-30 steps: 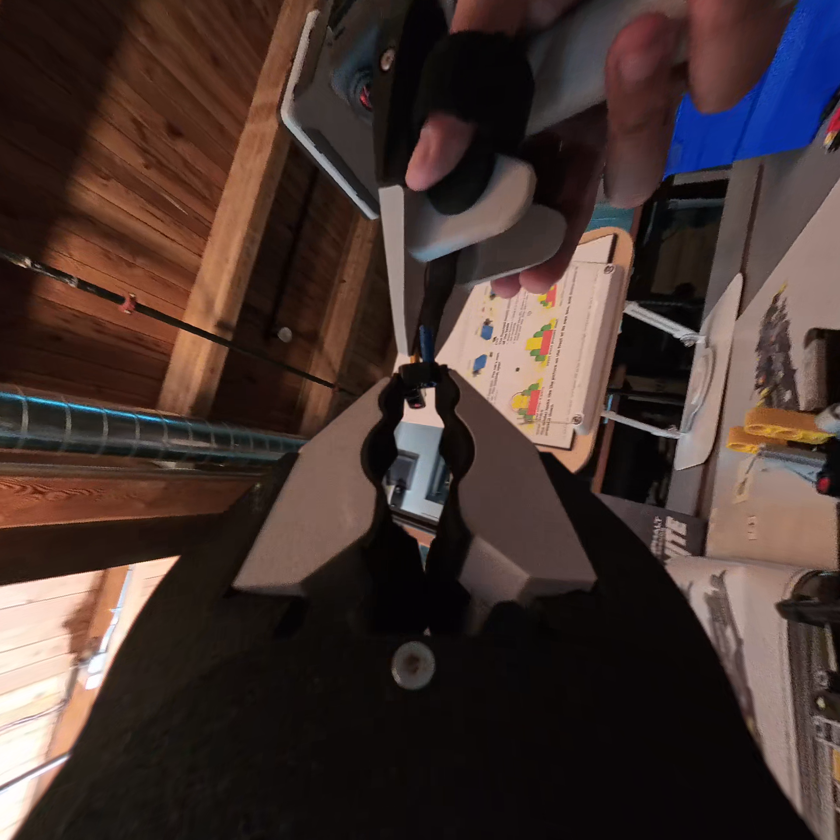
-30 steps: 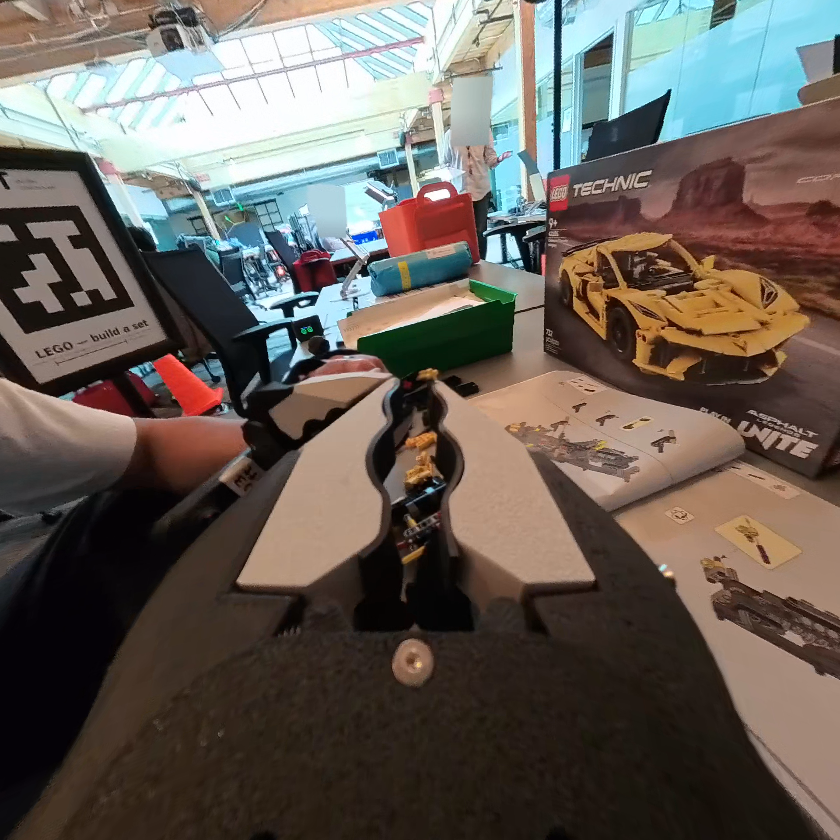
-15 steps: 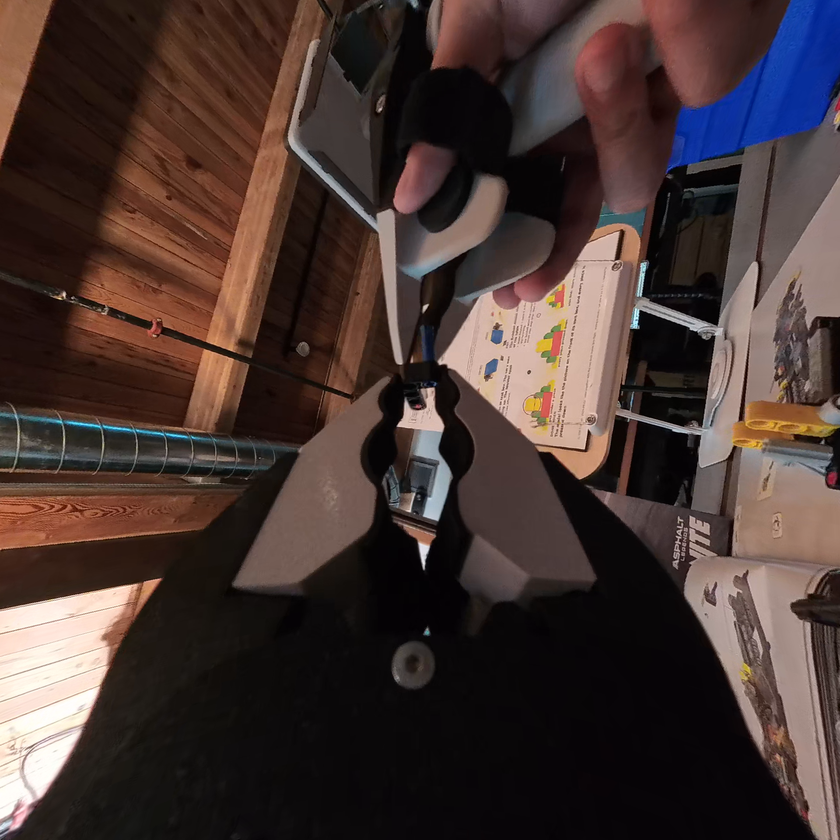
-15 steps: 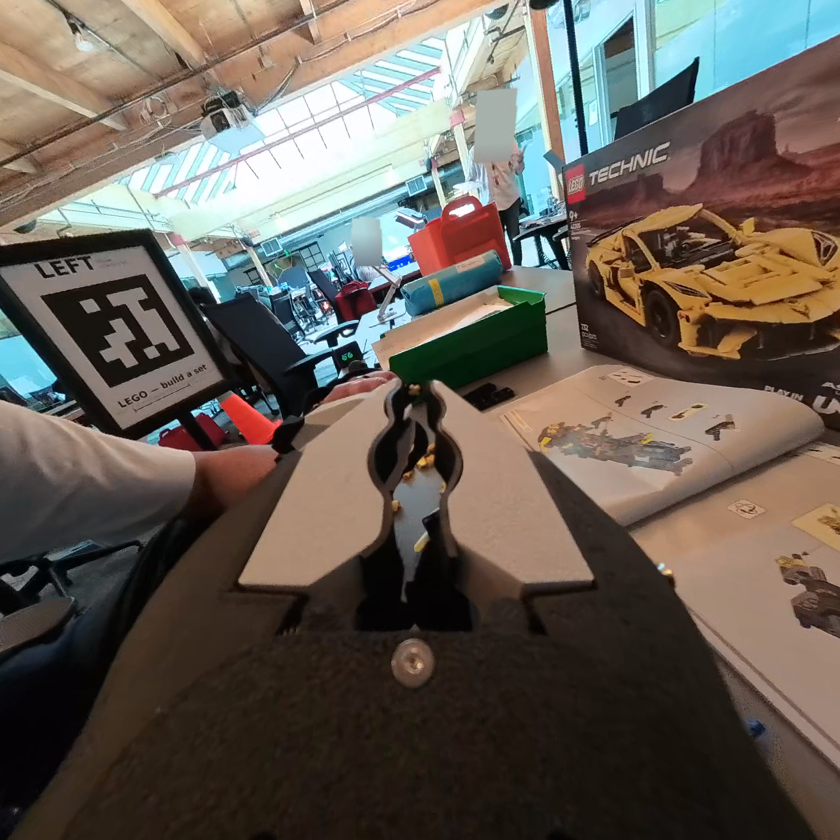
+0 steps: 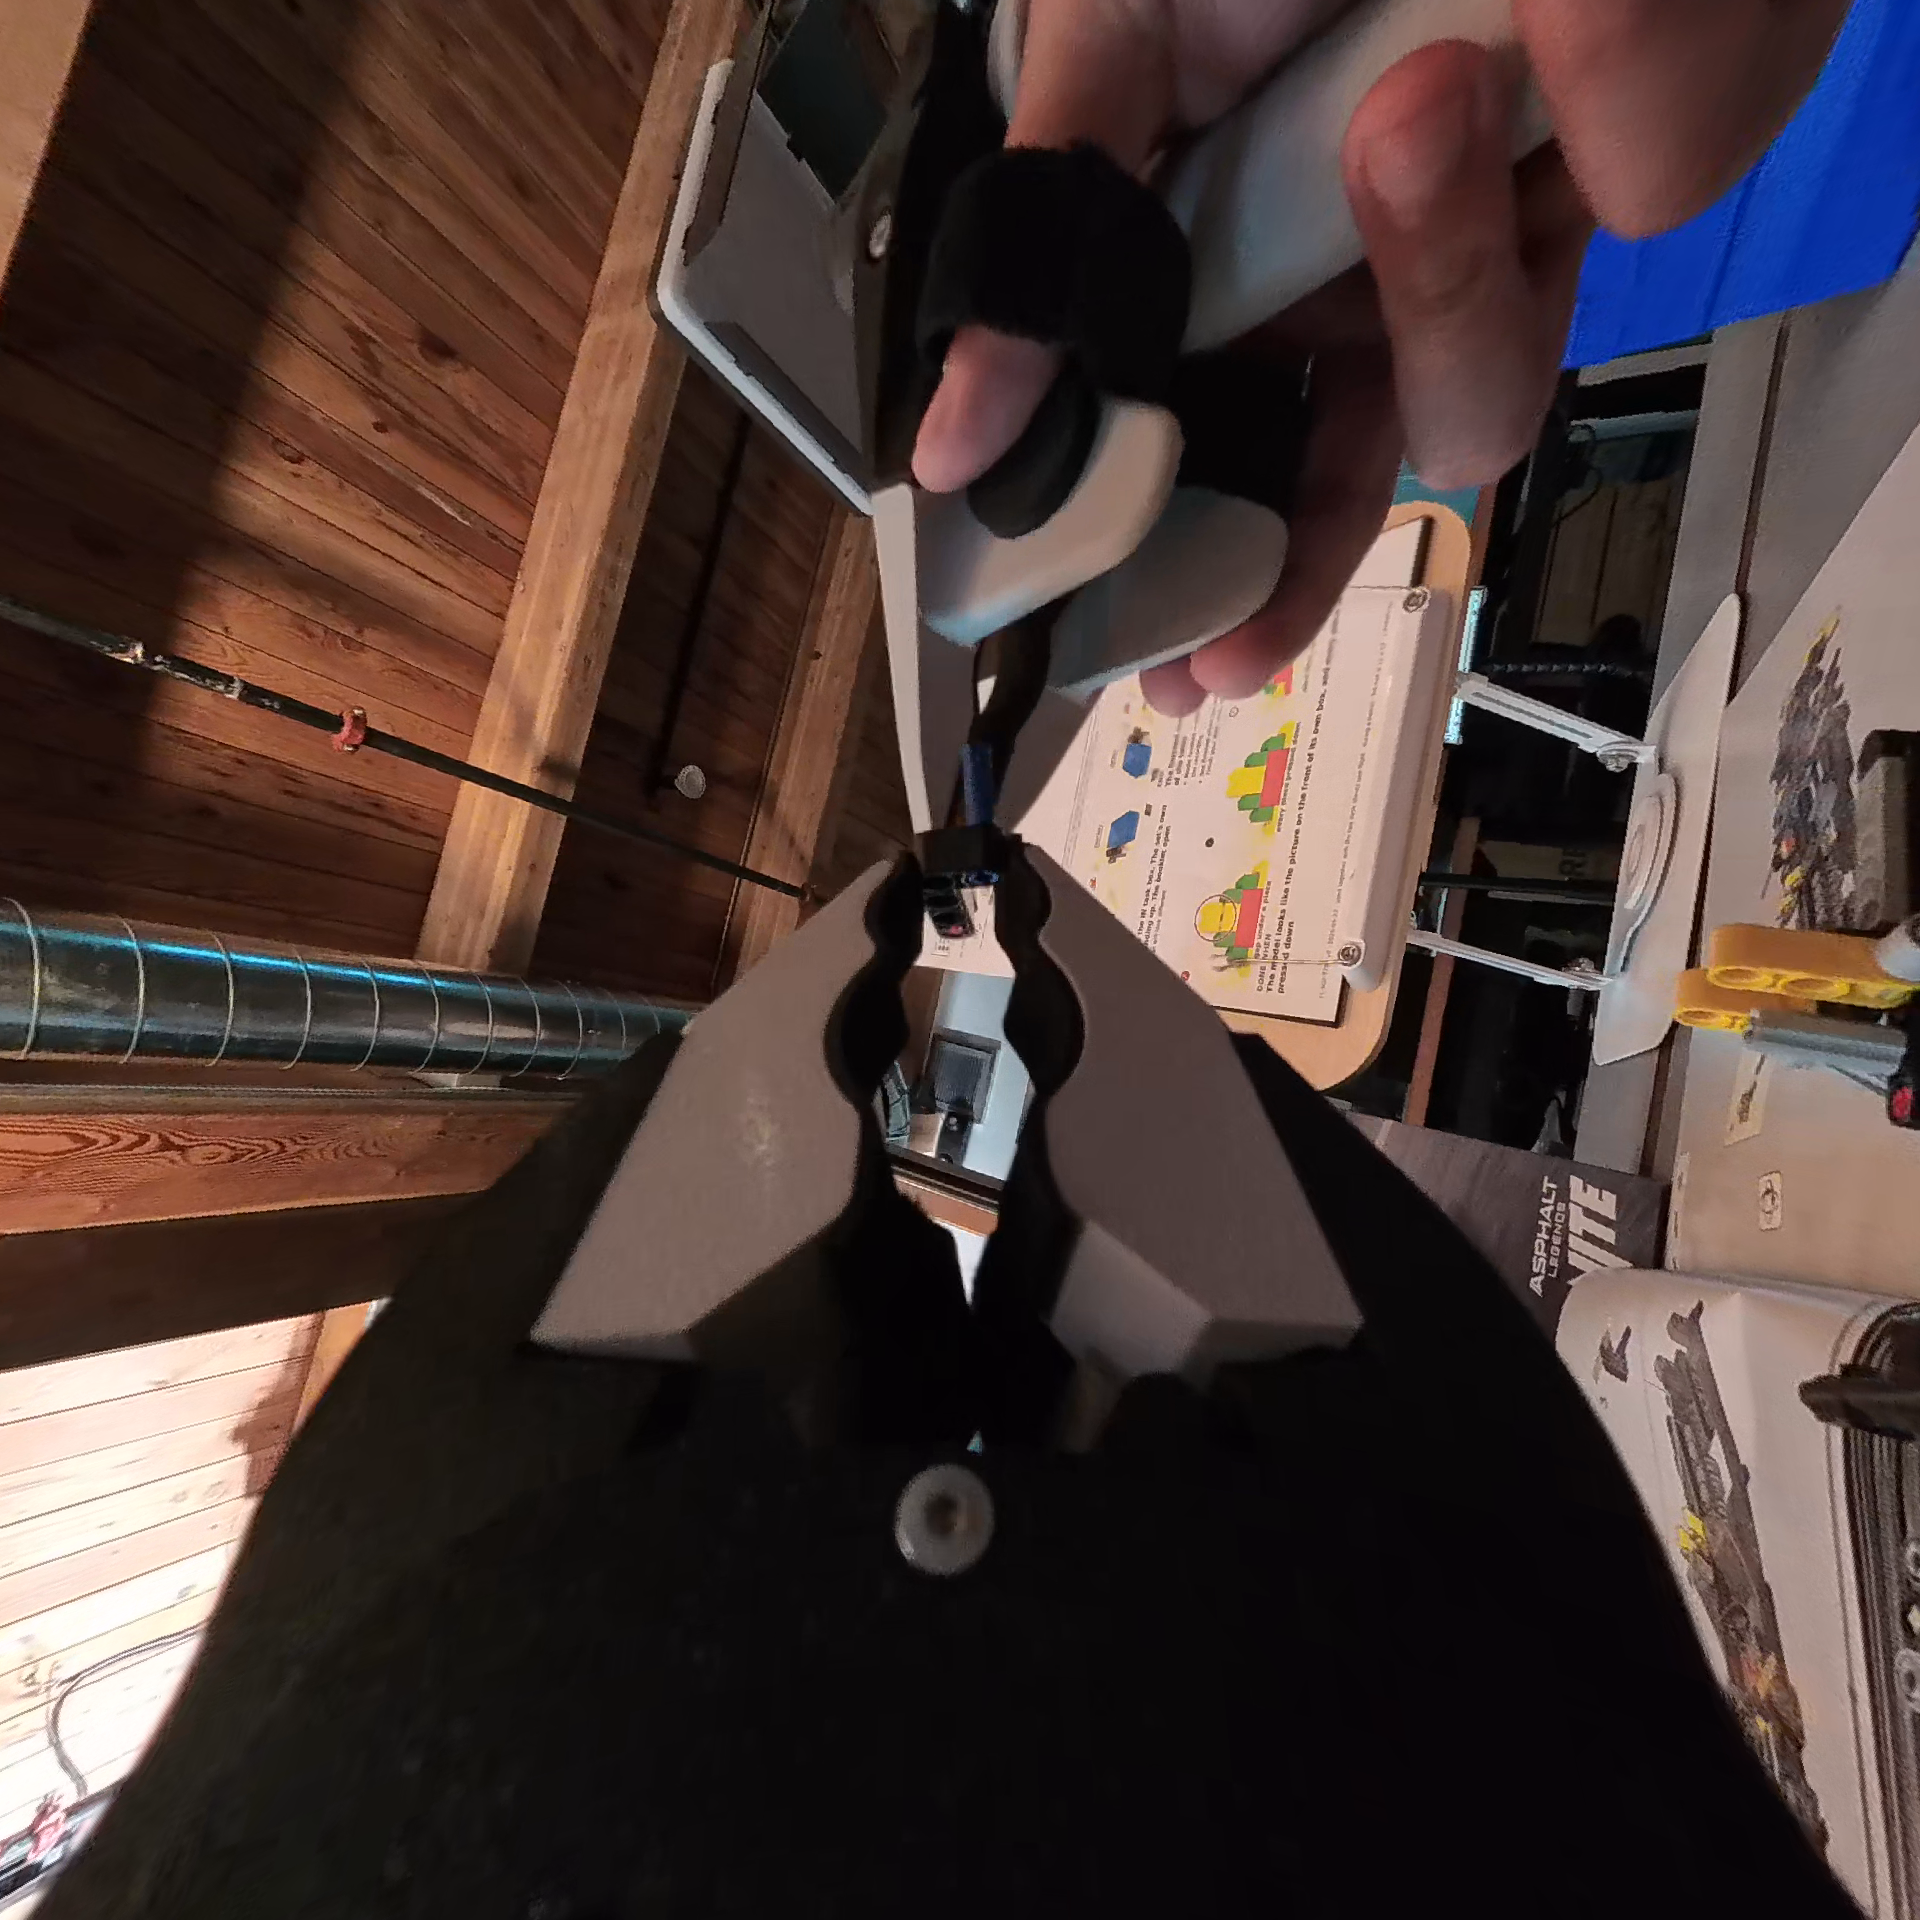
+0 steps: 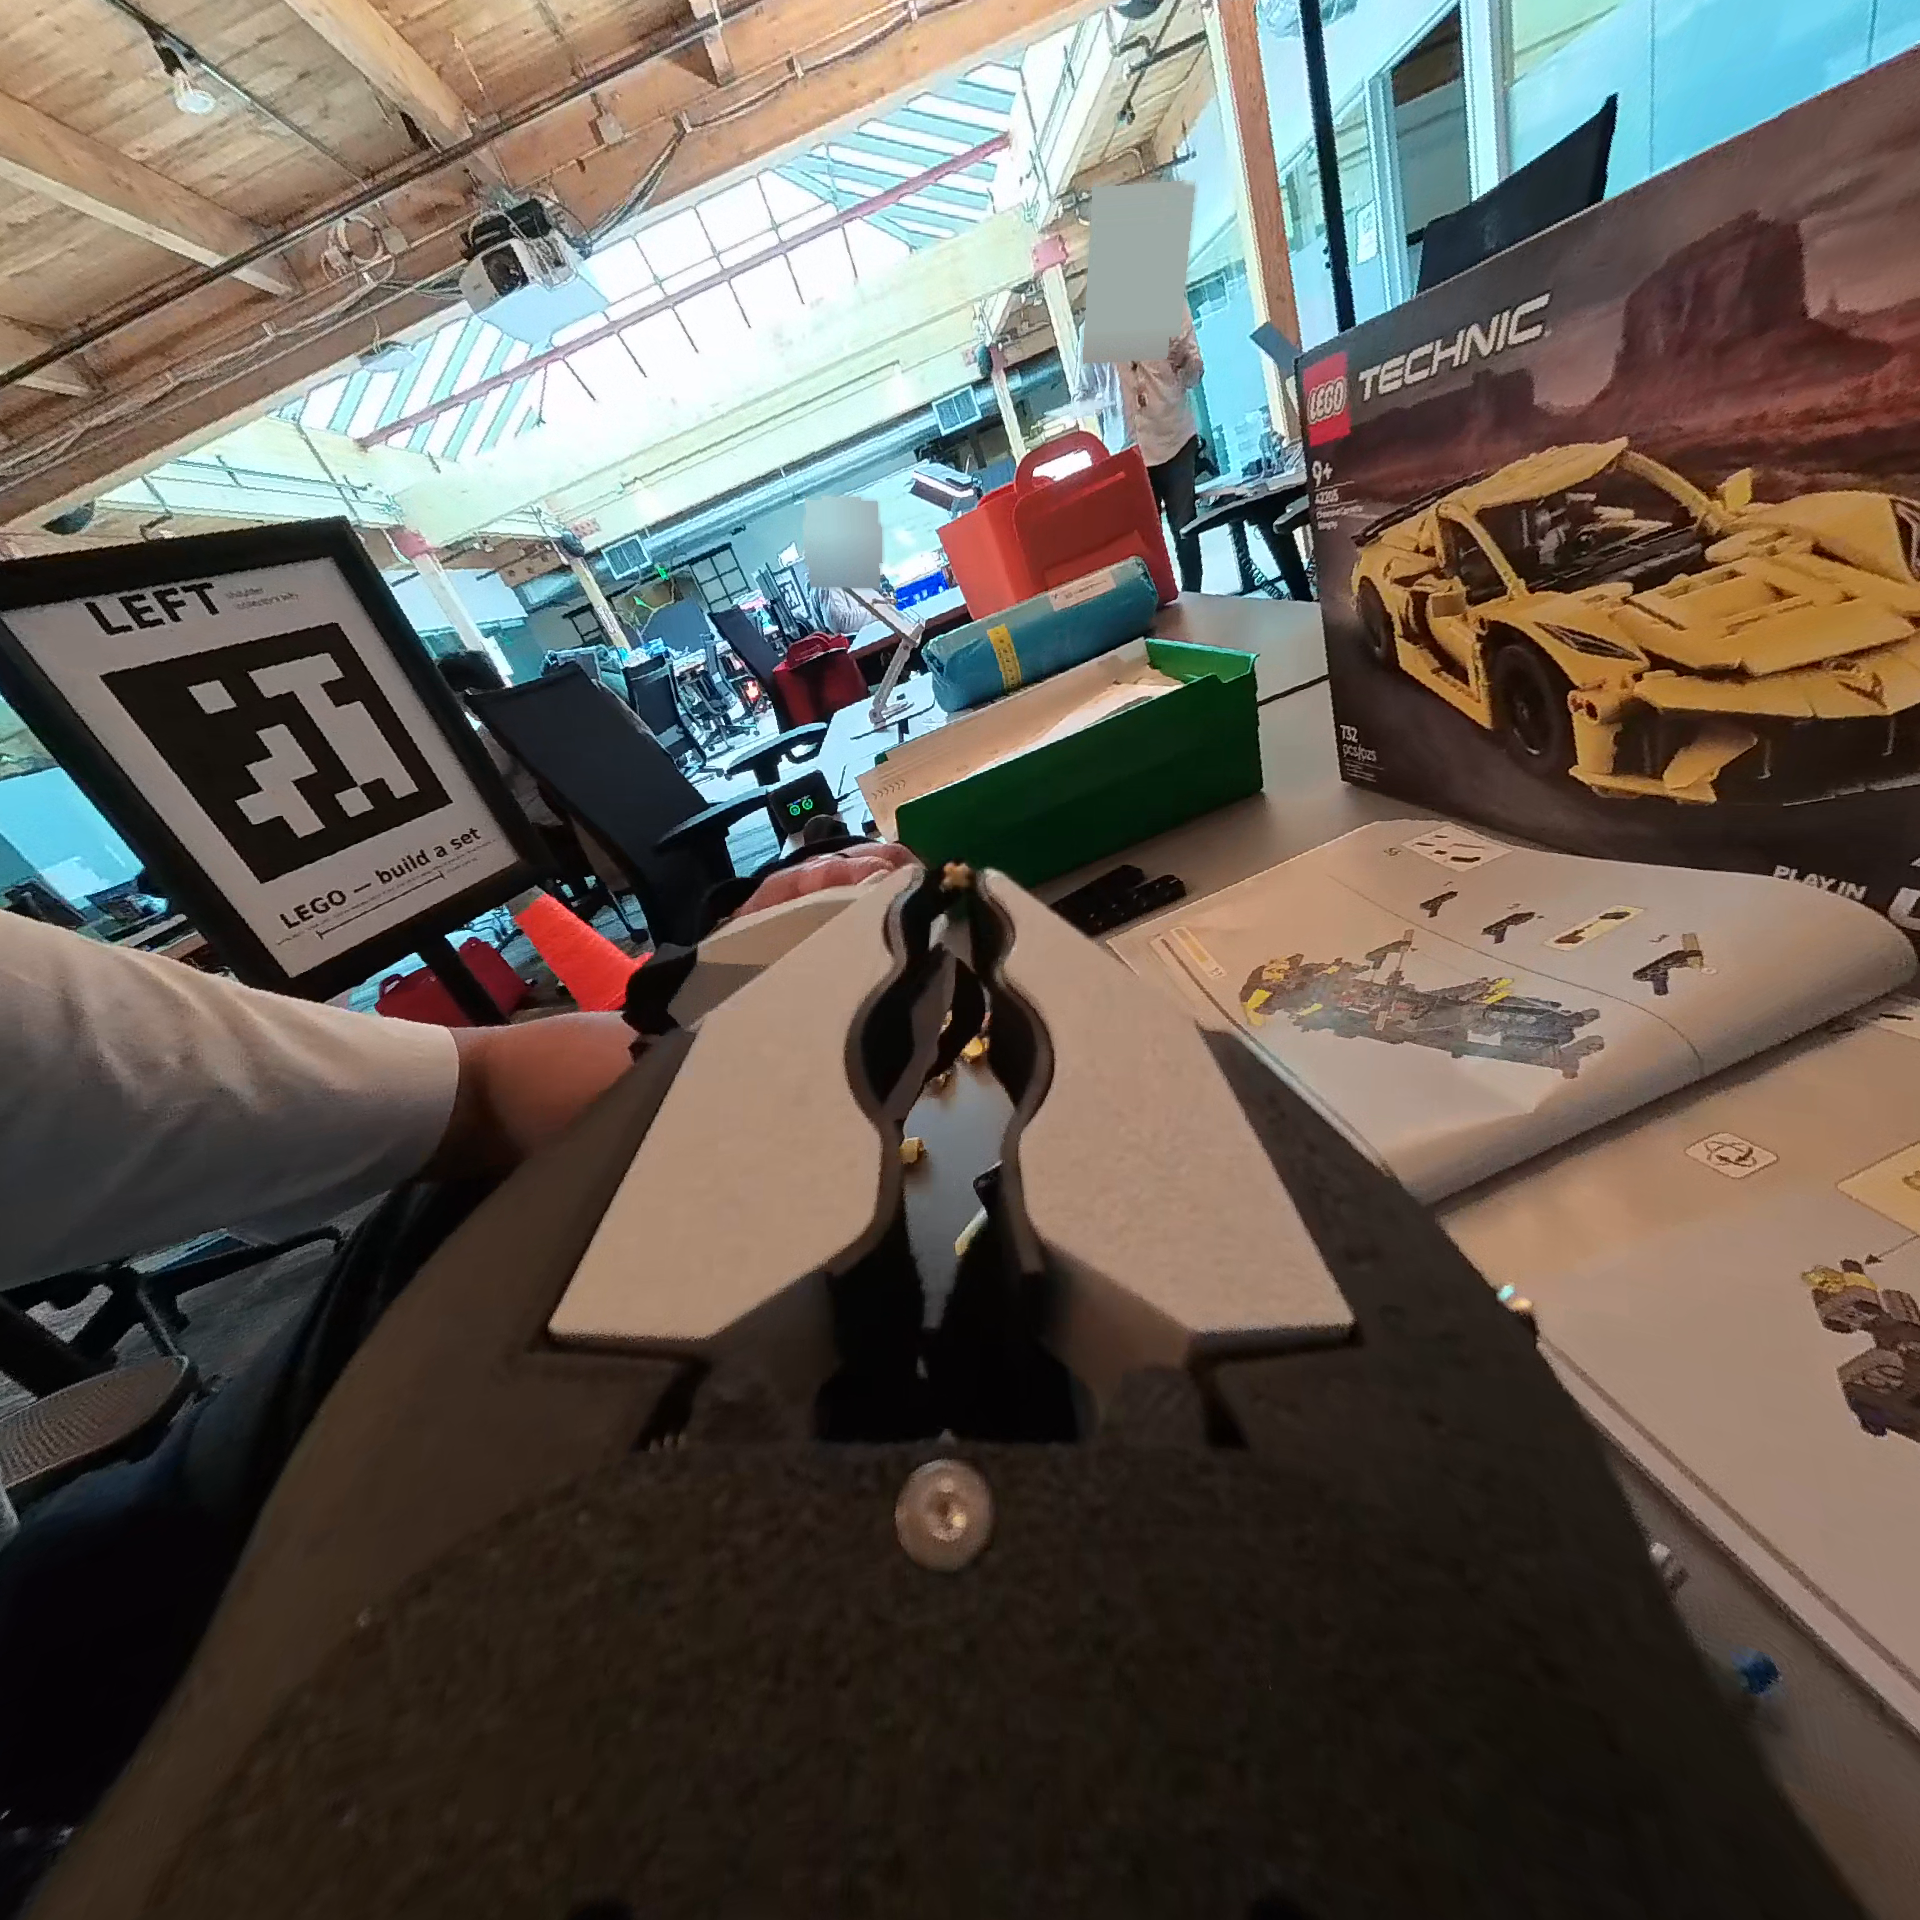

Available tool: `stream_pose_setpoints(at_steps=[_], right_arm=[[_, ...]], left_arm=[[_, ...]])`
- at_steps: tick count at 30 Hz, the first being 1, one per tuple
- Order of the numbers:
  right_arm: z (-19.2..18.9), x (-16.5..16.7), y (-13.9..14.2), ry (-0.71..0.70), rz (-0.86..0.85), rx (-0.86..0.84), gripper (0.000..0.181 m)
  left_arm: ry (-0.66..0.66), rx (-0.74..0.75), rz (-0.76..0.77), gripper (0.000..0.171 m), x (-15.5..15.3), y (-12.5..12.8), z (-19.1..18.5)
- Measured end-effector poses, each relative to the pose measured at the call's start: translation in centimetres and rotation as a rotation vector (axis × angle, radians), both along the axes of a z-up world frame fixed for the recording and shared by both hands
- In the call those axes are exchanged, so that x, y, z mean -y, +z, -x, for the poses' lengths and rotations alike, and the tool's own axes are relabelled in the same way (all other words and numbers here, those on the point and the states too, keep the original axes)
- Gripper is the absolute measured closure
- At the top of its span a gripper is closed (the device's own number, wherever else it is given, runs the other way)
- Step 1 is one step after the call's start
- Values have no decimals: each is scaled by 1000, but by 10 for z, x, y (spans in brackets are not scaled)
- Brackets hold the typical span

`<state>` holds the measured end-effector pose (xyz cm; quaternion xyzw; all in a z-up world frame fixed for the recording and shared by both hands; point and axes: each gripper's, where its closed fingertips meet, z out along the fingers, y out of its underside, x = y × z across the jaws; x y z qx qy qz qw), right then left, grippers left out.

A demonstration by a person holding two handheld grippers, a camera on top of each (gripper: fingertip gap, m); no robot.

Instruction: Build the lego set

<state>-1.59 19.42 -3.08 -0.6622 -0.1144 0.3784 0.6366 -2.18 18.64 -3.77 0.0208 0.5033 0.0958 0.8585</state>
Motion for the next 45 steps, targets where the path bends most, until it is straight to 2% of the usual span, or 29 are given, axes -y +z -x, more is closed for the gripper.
stream_pose_setpoints(at_steps=[11, 19, 21, 25, 27, 32, 34, 38, 40, 42, 45], right_arm=[[-1, 0, 3, -4, -14, -15, 179], [-3, -3, 1, -45, -27, 29, 178], [-5, -4, 1, -70, -35, 53, 178], [-8, -6, -2, -127, -52, 127, 178], [-8, -8, -3, -156, -63, 163, 178], [-17, -13, -3, -314, -138, 357, 178], [-20, -13, -2, -382, -180, 456, 178], [-27, -11, -1, -498, -272, 687, 178], [-26, -11, -3, -533, -316, 803, 178], [-25, -12, -7, -560, -341, 915, 178], [-22, -16, -15, -560, -361, 1015, 178]], left_arm=[[-17, -8, 11, 161, 3, -2, -1], [-40, -27, 122, 161, -3, -2, -2], [-68, -34, 217, 161, -7, -1, -1], [-186, -75, 500, 164, -17, 2, 0], [-209, -100, 554, 165, -19, 0, -2], [-152, -167, 602, 169, -30, -15, -12], [-144, -230, 686, 169, -34, -26, -19], [-81, -276, 931, 162, -66, -42, -26], [-162, -287, 1131, 162, -73, -42, -26], [-312, -346, 1357, 161, -68, -43, -26], [-507, -415, 1502, 162, -53, -37, -23]])
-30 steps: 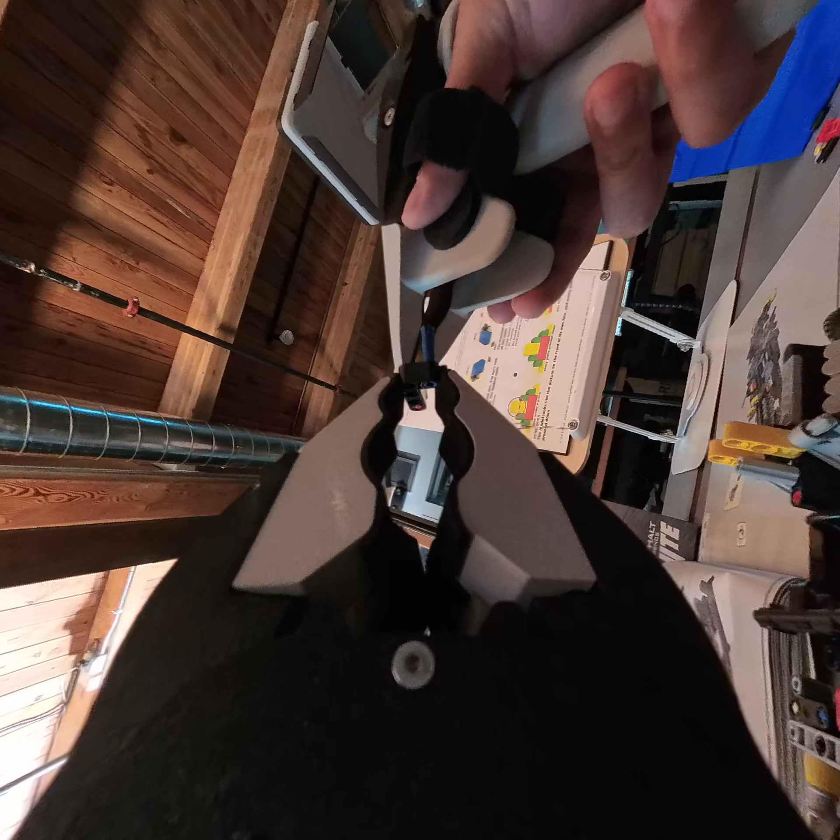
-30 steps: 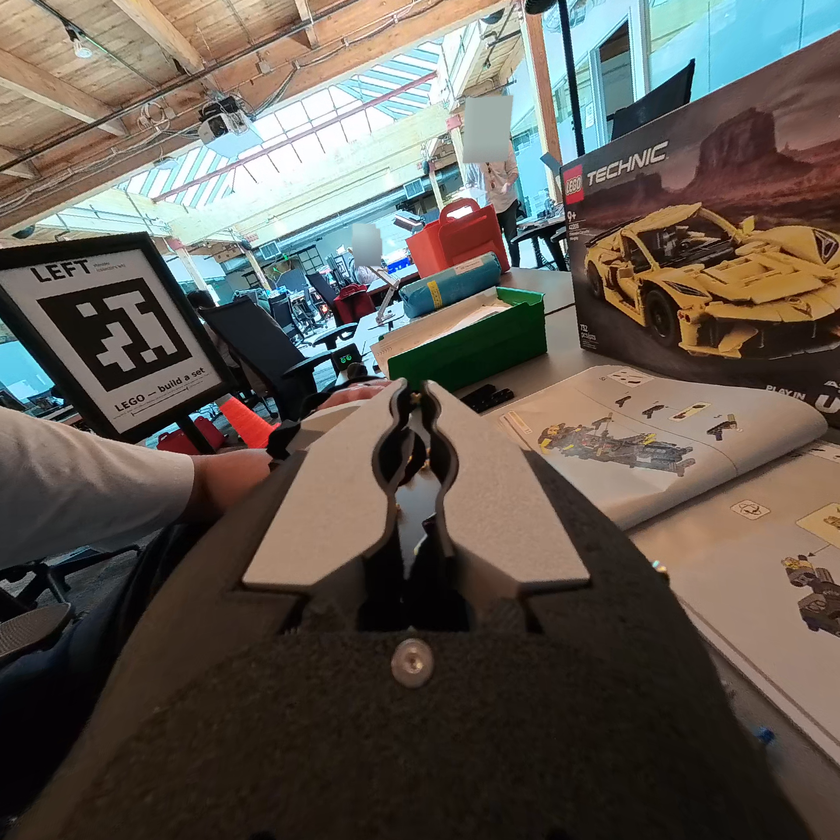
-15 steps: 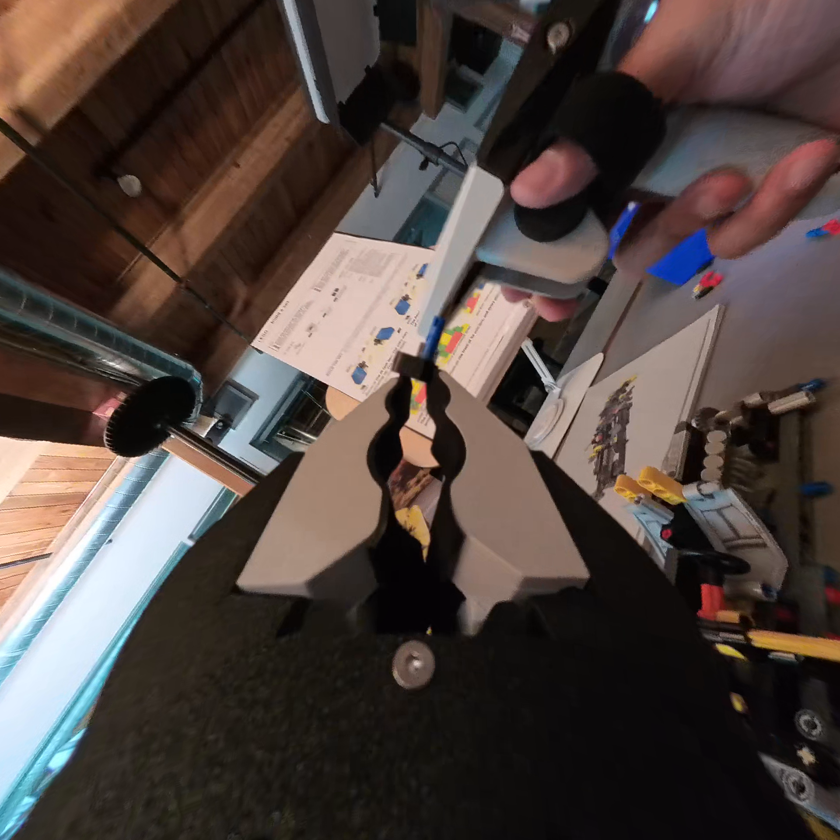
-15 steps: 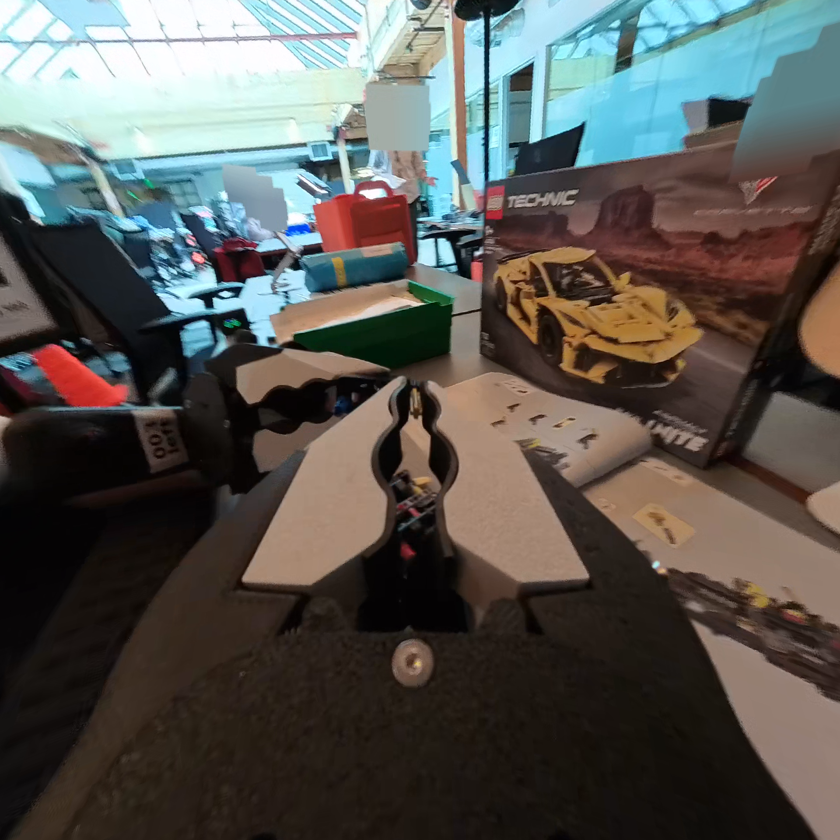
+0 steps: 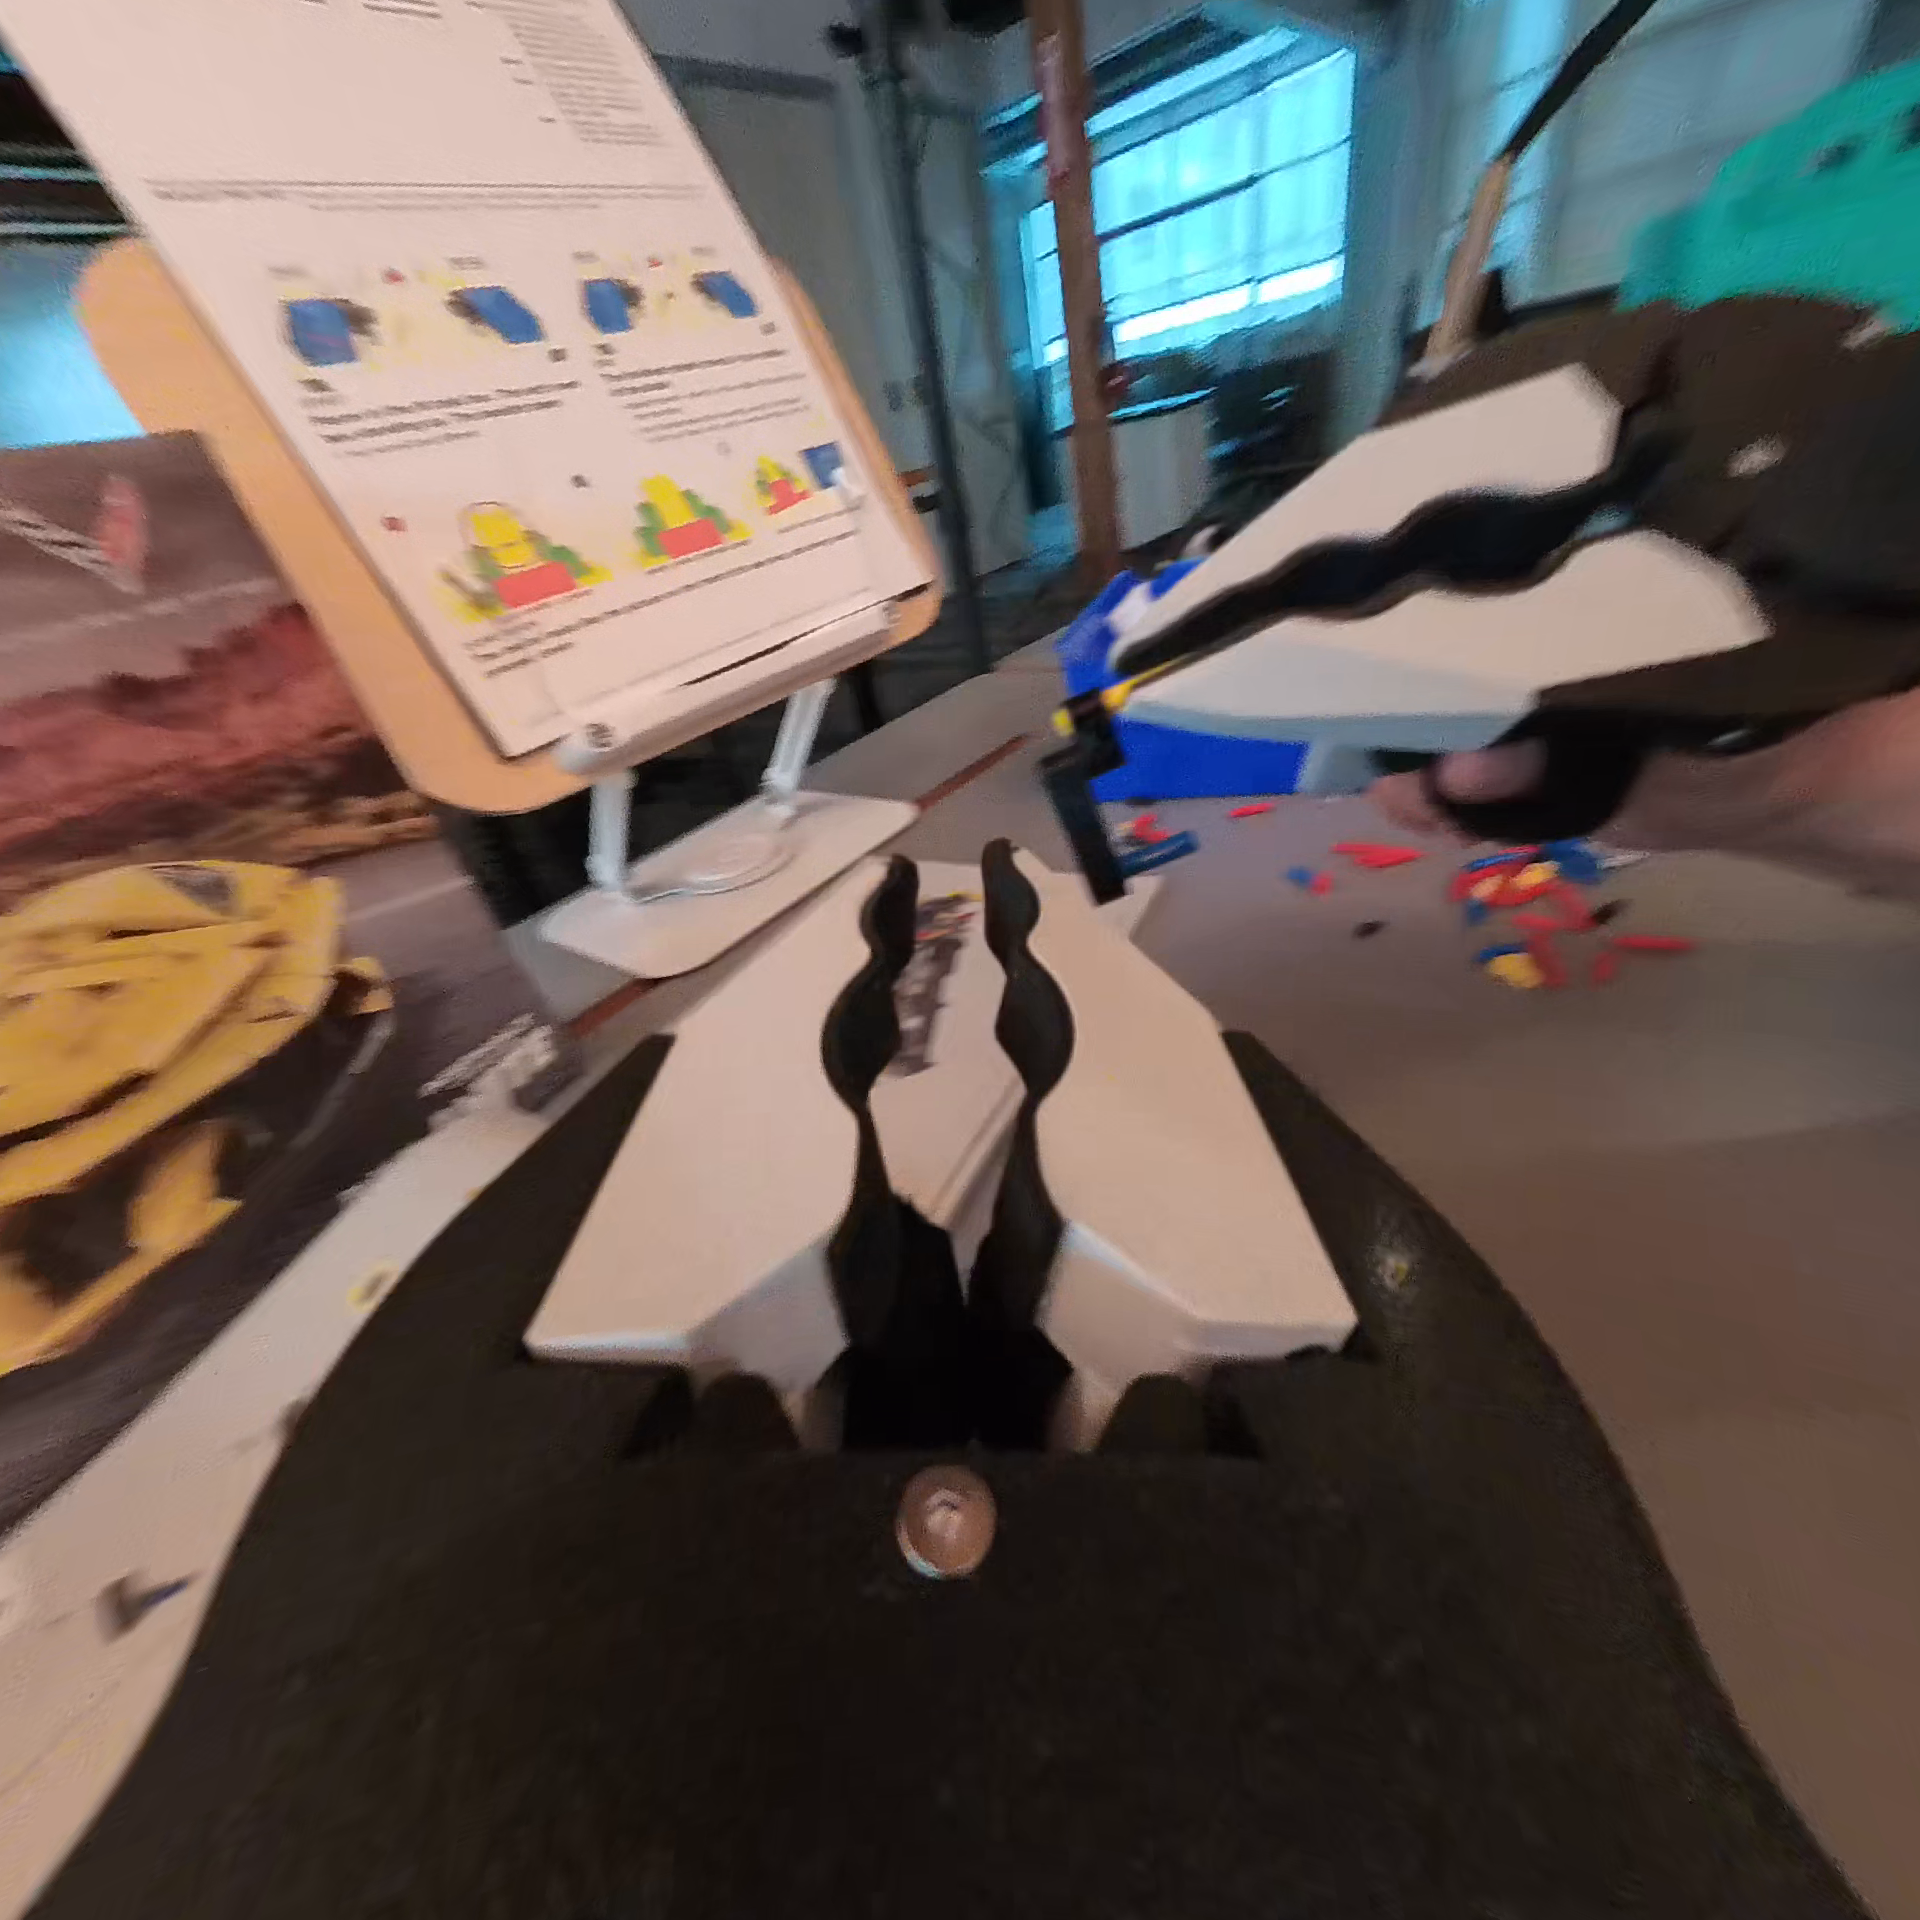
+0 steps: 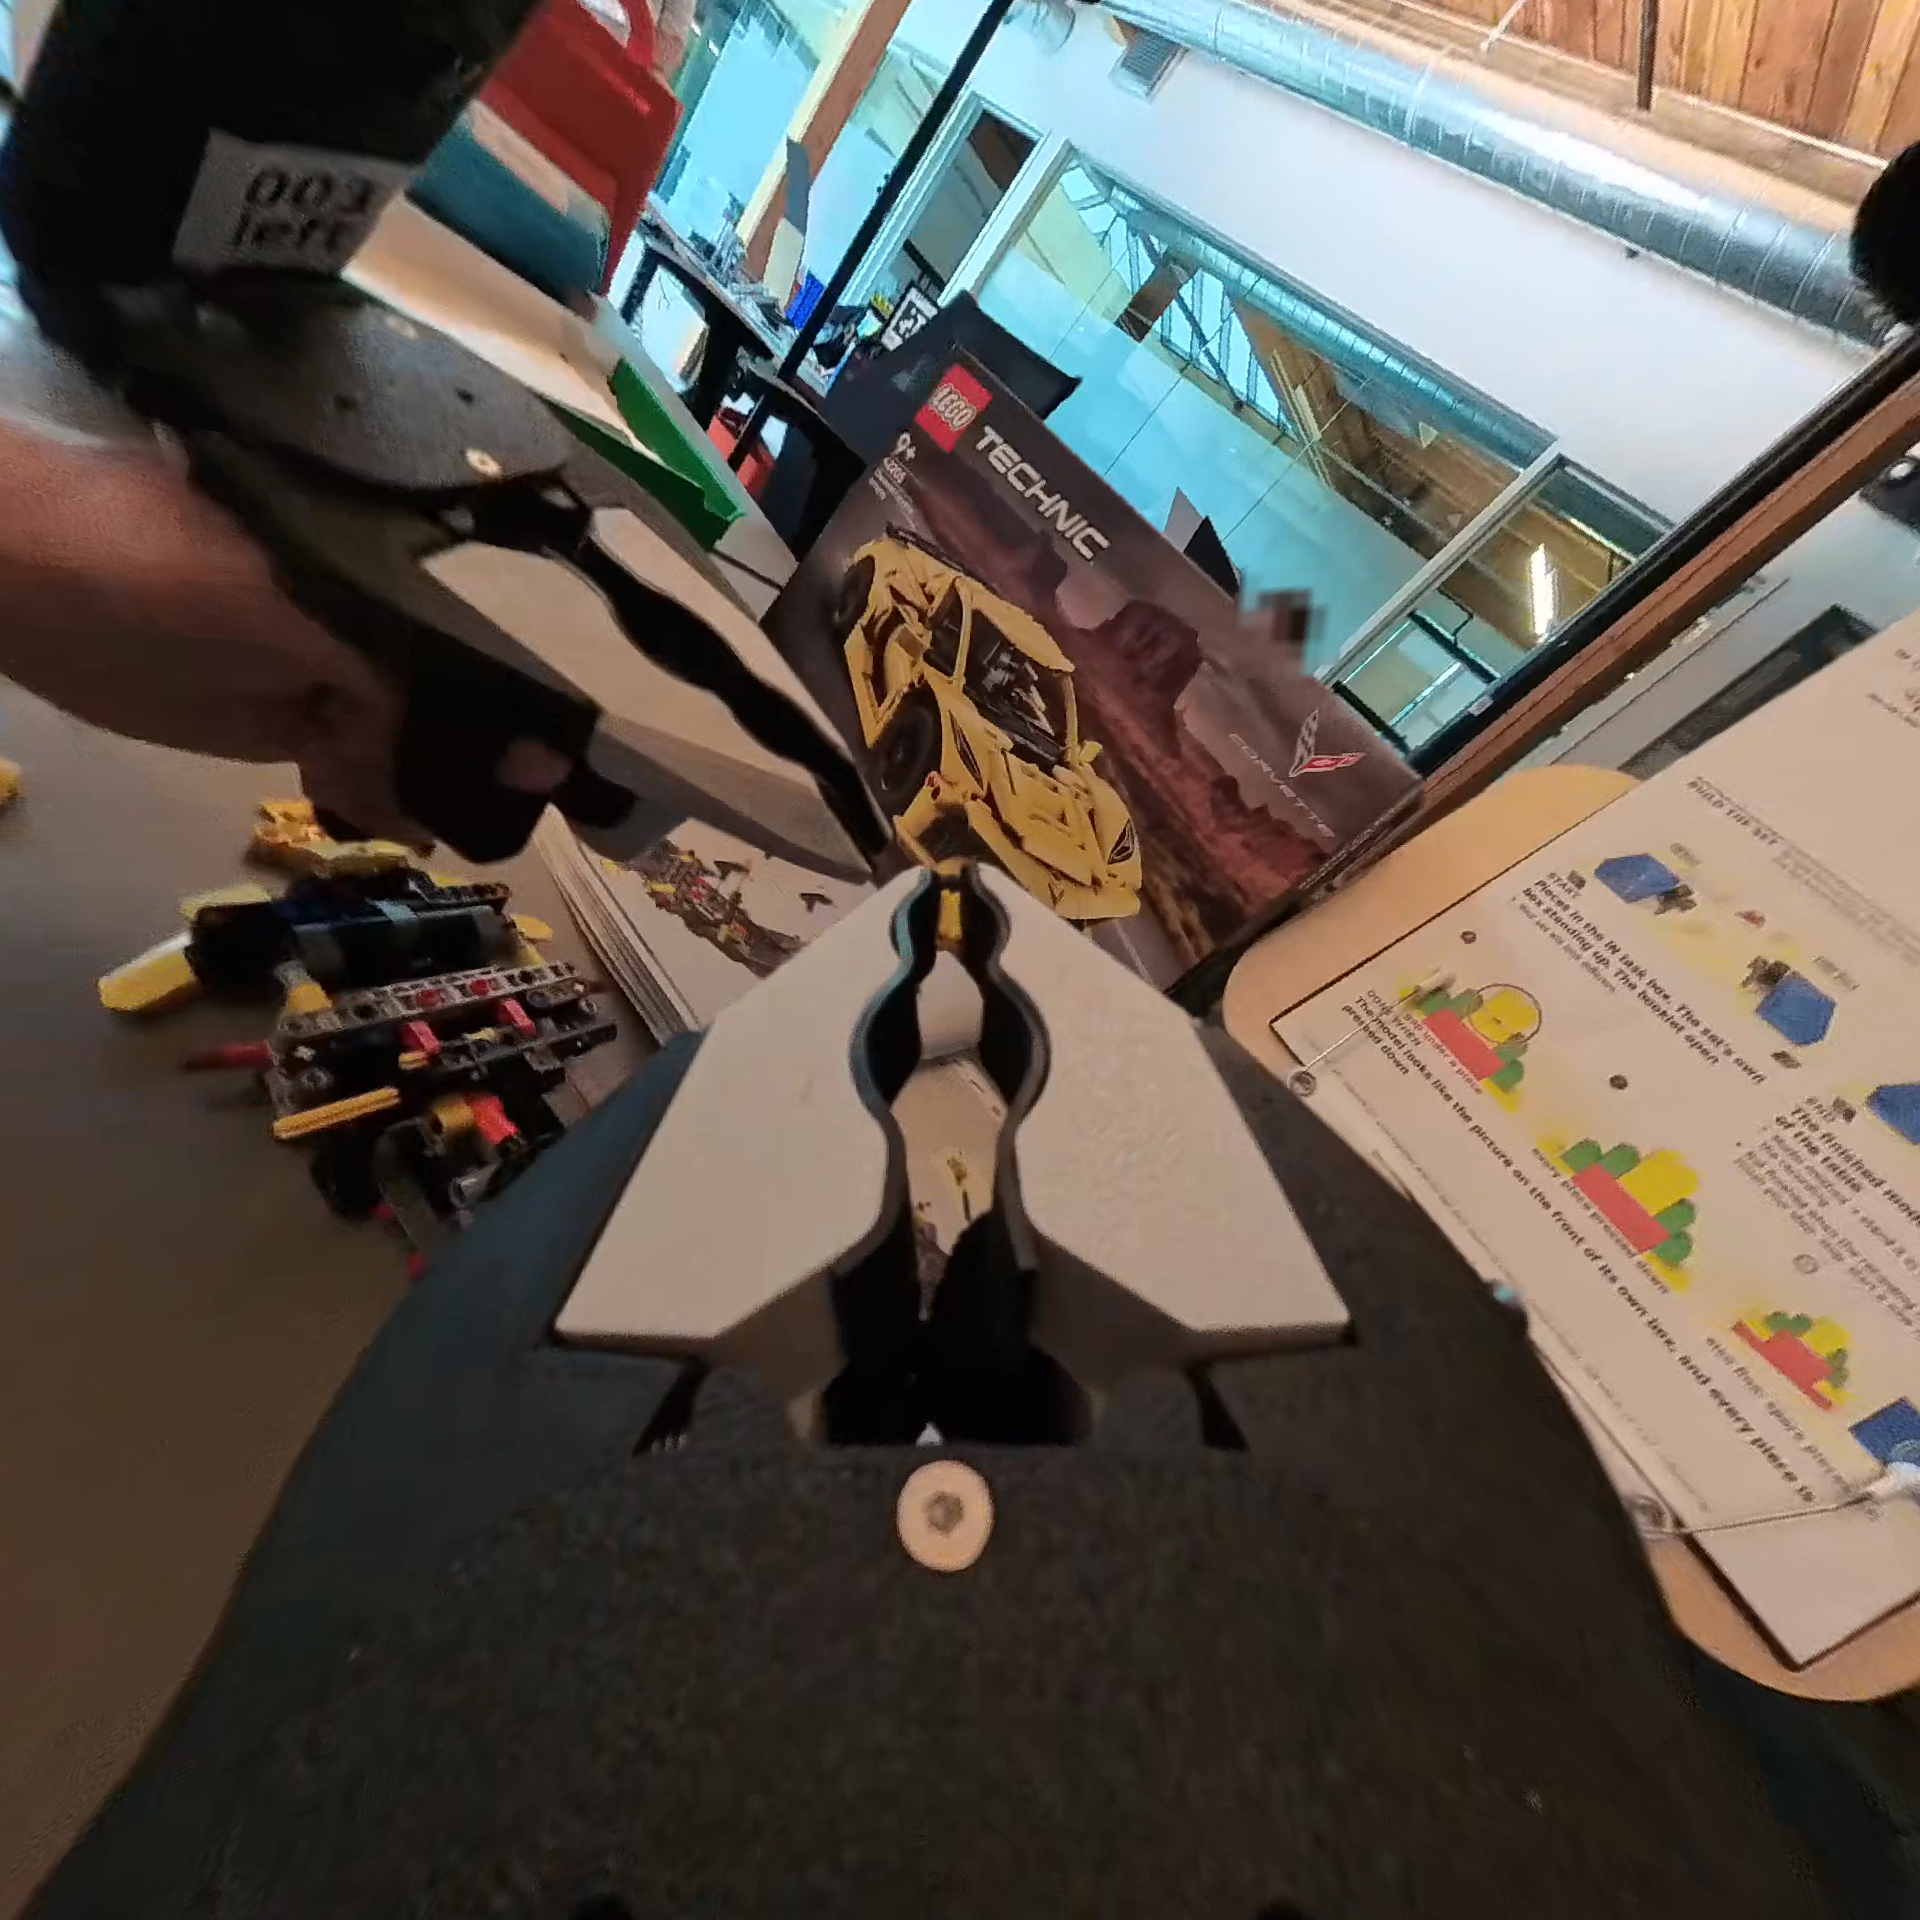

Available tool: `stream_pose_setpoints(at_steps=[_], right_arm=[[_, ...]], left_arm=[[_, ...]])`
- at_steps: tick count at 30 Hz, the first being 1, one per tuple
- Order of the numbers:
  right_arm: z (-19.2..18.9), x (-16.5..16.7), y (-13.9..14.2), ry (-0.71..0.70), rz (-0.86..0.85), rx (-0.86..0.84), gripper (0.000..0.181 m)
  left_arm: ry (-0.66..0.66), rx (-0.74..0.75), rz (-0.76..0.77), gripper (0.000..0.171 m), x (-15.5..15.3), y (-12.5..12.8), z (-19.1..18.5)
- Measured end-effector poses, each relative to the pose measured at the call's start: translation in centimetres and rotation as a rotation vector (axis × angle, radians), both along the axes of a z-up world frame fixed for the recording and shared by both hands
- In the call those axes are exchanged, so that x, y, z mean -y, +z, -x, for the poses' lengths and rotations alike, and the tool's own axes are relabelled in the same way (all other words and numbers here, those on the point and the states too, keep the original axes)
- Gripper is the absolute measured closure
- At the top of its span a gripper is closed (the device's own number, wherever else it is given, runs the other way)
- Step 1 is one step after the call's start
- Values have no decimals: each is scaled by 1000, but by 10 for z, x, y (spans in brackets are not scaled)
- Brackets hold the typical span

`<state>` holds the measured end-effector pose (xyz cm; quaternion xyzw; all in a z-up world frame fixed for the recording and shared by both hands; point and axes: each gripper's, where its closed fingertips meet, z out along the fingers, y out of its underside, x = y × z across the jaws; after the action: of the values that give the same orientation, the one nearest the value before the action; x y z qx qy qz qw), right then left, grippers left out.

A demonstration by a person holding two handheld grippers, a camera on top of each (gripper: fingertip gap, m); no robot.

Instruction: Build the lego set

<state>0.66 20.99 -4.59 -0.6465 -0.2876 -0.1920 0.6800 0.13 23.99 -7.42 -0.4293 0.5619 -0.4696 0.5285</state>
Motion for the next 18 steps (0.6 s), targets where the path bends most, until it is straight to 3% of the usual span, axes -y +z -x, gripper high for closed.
stream_pose_setpoints(at_steps=[3, 7, 18], right_arm=[[1, -1, -2, 10, -5, 8, 178], [5, 2, 0, 63, 4, -51, 178], [10, 3, 0, 111, 25, -117, 178]], left_arm=[[-155, -10, 86, 159, 23, 0, 2], [-158, -91, 110, 144, 27, -15, -3], [-266, -84, 234, 150, 41, -12, 0]])
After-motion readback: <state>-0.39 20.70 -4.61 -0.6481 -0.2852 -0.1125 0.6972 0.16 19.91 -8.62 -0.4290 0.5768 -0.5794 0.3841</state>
